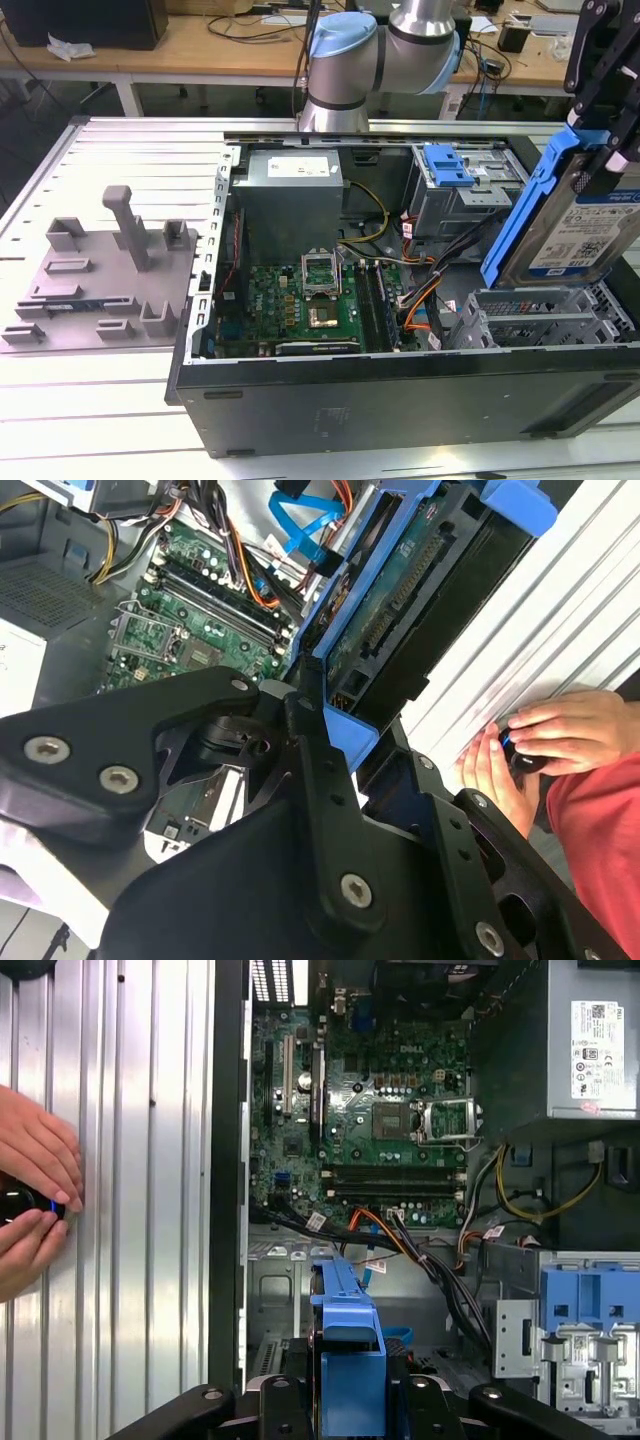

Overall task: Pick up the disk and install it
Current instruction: 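Pick up the disk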

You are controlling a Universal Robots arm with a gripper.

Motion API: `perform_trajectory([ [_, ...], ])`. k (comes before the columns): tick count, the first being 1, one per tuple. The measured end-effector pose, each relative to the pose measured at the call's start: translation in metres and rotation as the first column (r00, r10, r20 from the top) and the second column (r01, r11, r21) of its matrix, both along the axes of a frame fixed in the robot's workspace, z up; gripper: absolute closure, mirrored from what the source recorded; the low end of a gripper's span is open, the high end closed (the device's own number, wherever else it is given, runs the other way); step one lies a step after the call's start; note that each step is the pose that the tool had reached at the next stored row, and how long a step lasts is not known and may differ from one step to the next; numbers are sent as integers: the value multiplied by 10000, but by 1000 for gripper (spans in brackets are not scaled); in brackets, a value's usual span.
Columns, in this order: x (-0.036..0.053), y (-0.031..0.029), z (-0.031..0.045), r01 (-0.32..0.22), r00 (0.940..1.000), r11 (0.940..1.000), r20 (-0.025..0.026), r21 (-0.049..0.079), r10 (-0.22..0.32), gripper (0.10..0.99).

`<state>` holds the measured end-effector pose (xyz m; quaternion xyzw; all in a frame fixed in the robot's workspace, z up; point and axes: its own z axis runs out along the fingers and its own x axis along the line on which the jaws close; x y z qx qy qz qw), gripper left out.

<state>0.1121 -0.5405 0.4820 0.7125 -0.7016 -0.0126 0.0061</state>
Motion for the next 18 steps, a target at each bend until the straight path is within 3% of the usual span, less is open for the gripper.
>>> perform_trajectory([
  [18, 20, 0, -38, -1, 10000, 10000, 1, 2, 1, 722],
])
